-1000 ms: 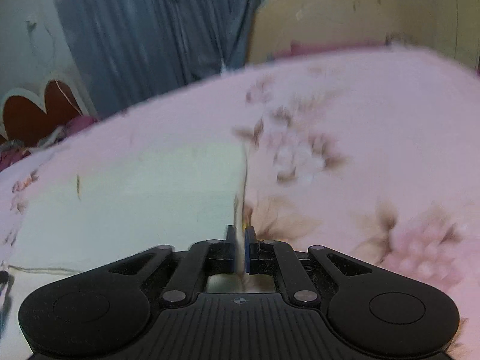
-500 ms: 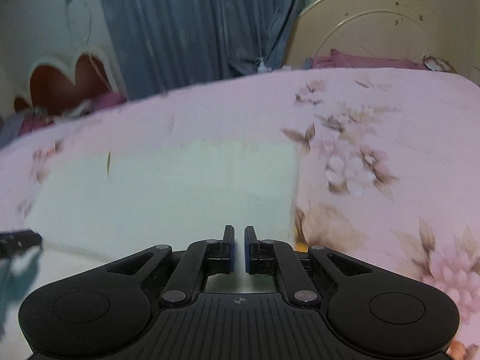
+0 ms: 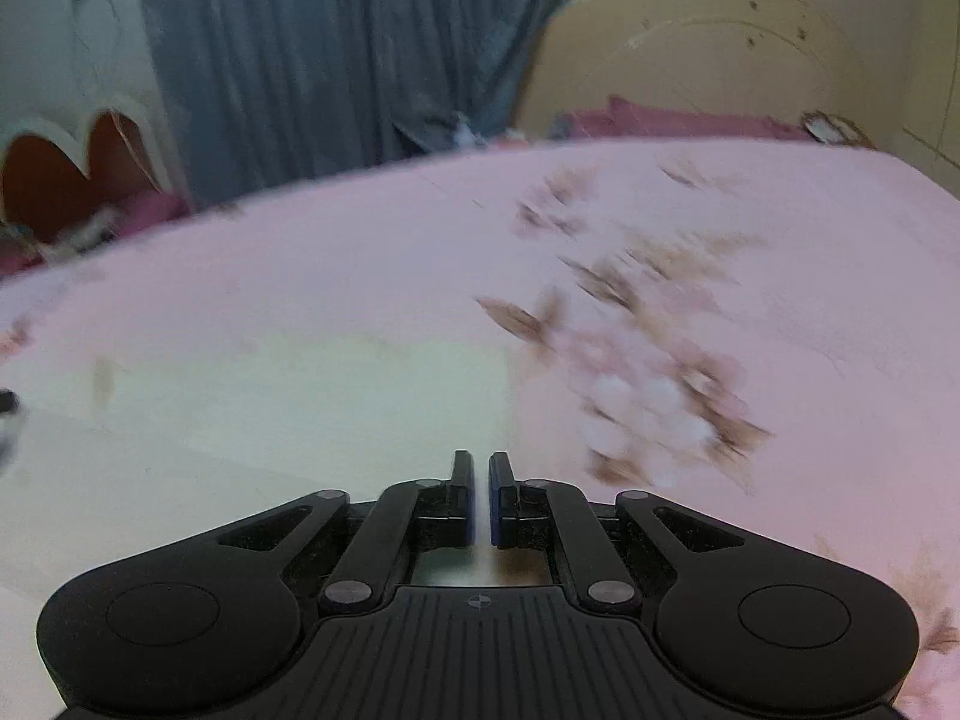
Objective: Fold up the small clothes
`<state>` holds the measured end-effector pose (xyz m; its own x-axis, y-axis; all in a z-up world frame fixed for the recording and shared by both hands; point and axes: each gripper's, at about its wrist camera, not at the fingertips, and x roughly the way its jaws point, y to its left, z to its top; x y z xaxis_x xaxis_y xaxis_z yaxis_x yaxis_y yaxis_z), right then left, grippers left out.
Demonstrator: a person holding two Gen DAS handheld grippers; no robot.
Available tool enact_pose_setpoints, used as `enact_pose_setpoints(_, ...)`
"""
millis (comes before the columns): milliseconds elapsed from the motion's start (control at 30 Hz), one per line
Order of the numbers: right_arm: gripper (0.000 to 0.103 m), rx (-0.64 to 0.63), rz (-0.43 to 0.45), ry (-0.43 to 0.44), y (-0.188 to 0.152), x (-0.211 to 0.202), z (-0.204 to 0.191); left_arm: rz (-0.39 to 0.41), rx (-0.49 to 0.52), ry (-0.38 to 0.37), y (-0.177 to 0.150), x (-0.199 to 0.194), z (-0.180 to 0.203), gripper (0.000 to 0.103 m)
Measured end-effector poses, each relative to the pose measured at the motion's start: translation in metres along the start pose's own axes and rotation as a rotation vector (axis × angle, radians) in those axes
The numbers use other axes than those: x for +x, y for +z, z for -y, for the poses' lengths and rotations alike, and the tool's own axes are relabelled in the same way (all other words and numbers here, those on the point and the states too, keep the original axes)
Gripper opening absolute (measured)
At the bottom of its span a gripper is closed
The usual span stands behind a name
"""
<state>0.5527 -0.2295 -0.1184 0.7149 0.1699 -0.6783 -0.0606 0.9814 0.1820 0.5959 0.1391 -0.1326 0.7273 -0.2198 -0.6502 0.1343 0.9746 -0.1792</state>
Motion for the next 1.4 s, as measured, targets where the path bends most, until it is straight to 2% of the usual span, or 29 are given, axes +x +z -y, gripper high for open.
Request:
enact_pose_setpoints(133, 0.004, -0.114, -0.044, 0.157, 0.000, 0.015, -0.074, -0.020, 0.050, -0.050, -0.017, 0.003, 0.047, 0.037)
enact_pose_setpoints(267, 0.004, -0.193, -0.089, 0.202, -0.011, 0.029, -0.112, -0.057, 0.035, -0.043, -0.033, 0.007, 0.054, 0.037)
enact_pose_setpoints(367, 0.004, -0.204, -0.092, 0.169, -0.018, 0.023, -0.100, -0.047, 0.035, -0.033, -0.049, -0.013, 0.038, 0.035)
enact_pose_setpoints(467, 0.004, -0.181, -0.078, 0.049, -0.021, 0.013, -0.065, -0.038, 0.026, -0.025, -0.069, -0.039, 0.019, 0.034)
enact_pose_setpoints(600, 0.004, -0.178, -0.079, -0.037, -0.030, -0.004, -0.036, -0.019, 0.074, 0.016, -0.084, -0.068, 0.020, 0.034)
enact_pose_setpoints(667, 0.004, -0.185, -0.046, -0.056, -0.031, -0.017, -0.041, 0.004, 0.079, 0.041, -0.082, -0.078, 0.027, 0.036)
enact_pose_setpoints(733, 0.005, -0.172, -0.002, -0.007, -0.033, -0.035, -0.055, 0.035, 0.076, 0.033, -0.079, -0.084, 0.035, 0.037)
enact_pose_setpoints(800, 0.005, -0.146, -0.012, 0.098, -0.038, -0.040, -0.074, 0.040, 0.087, 0.007, -0.076, -0.082, 0.047, 0.037)
enact_pose_setpoints(867, 0.005, -0.136, -0.038, 0.157, -0.043, -0.035, -0.092, 0.034, 0.094, -0.021, -0.072, -0.075, 0.060, 0.037)
enact_pose_setpoints(1000, 0.005, -0.141, -0.062, 0.219, -0.052, -0.031, -0.116, 0.020, 0.104, -0.061, -0.071, -0.062, 0.076, 0.038)
enact_pose_setpoints(1100, 0.005, -0.159, -0.092, 0.260, -0.058, -0.027, -0.126, -0.030, 0.080, -0.096, -0.080, -0.051, 0.082, 0.035)
enact_pose_setpoints(1167, 0.005, -0.169, -0.099, 0.244, -0.060, -0.024, -0.123, -0.047, 0.081, -0.094, -0.086, -0.045, 0.083, 0.037)
enact_pose_setpoints(1267, 0.005, -0.191, -0.095, 0.225, -0.067, -0.032, -0.115, -0.014, 0.142, -0.059, -0.092, -0.052, 0.084, 0.038)
enact_pose_setpoints(1333, 0.005, -0.216, -0.063, 0.137, -0.066, -0.037, -0.102, 0.004, 0.127, -0.021, -0.091, -0.060, 0.070, 0.038)
enact_pose_setpoints(1400, 0.005, -0.136, -0.049, 0.037, -0.064, -0.043, -0.069, 0.011, 0.090, 0.026, -0.091, -0.066, 0.043, 0.037)
